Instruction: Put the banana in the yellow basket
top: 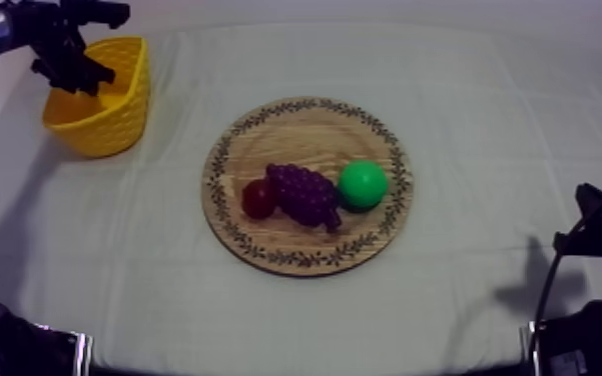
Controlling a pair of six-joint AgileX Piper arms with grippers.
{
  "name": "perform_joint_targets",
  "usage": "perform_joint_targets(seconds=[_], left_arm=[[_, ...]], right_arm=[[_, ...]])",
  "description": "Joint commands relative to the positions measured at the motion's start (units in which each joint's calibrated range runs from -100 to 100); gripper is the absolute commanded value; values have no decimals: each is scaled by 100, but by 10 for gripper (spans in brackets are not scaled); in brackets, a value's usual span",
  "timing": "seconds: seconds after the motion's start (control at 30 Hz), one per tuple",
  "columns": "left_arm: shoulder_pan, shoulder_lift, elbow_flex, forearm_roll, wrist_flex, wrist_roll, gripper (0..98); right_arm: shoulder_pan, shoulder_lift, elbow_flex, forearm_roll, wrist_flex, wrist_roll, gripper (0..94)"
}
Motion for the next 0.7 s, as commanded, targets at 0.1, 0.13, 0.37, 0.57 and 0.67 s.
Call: perform_joint_targets(seconds=[0.1, 0.13, 0.37, 0.57, 0.67], left_arm=[[53, -278, 267, -9, -293, 43, 345], [78, -387, 349, -12, -356, 48, 307], [313, -1663, 1303, -15, -938, 200, 53], [461, -3253, 2721, 98, -1829, 392, 7], [499, -4199, 3583, 133, -2292, 508, 3]], right_arm=[[2, -2, -3, -2, 0, 1, 3], [2, -2, -3, -2, 0, 1, 3], [2, -2, -3, -2, 0, 1, 3], [2, -2, -3, -2, 0, 1, 3], [2, -2, -3, -2, 0, 0, 3]])
